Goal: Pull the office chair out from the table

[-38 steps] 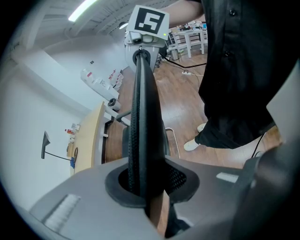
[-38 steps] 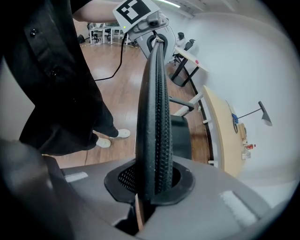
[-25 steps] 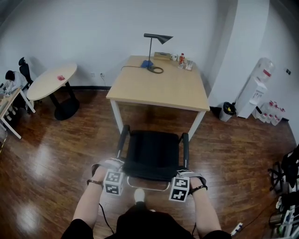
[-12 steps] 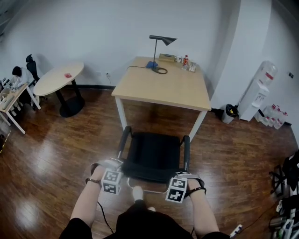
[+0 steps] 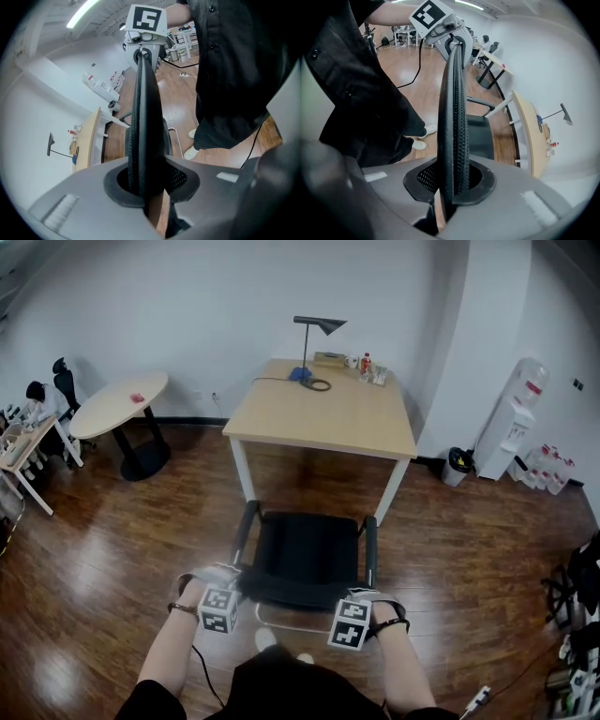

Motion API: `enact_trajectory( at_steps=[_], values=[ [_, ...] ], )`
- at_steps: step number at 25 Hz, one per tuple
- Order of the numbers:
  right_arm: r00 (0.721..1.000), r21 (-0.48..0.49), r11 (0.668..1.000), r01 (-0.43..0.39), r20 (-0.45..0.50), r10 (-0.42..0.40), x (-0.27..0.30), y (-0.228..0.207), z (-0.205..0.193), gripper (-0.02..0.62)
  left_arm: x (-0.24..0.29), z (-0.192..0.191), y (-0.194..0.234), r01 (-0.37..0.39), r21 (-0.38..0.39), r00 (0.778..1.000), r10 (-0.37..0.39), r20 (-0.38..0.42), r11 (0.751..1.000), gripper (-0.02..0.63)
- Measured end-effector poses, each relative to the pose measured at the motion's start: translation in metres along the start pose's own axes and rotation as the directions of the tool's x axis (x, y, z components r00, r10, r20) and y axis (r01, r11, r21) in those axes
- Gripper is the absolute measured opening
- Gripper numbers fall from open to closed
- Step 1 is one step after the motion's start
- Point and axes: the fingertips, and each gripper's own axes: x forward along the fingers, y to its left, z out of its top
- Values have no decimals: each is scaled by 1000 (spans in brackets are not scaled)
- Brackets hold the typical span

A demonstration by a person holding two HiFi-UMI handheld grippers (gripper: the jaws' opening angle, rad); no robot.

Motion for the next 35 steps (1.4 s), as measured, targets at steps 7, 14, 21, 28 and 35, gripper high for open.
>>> enact_trajectory(
  at_steps=[7, 14, 21, 28, 35],
  values=[
    [995, -8, 996, 93, 27, -93, -5, 0, 2, 66, -9, 6, -3, -18, -33, 999, 19, 37, 999, 85],
    [955, -6, 959, 285, 86, -283, -34, -5, -4, 143, -70, 36, 11, -215, -129, 952, 237, 194, 968, 164],
    [853, 195, 847, 494, 80, -516, -78, 2, -1, 97, -139, -2, 3, -418, -540, 796, 581, 171, 731, 163],
    [763, 486, 733, 476, 185, -619, -82, 45, 30, 64, -178, -39, -24, -375, -793, 687, 718, 111, 481, 11],
    [629, 740, 606, 290, 330, -704, -117, 97, 69, 14, -223, -38, -57, -199, -919, 587, 792, 167, 341, 2]
  ],
)
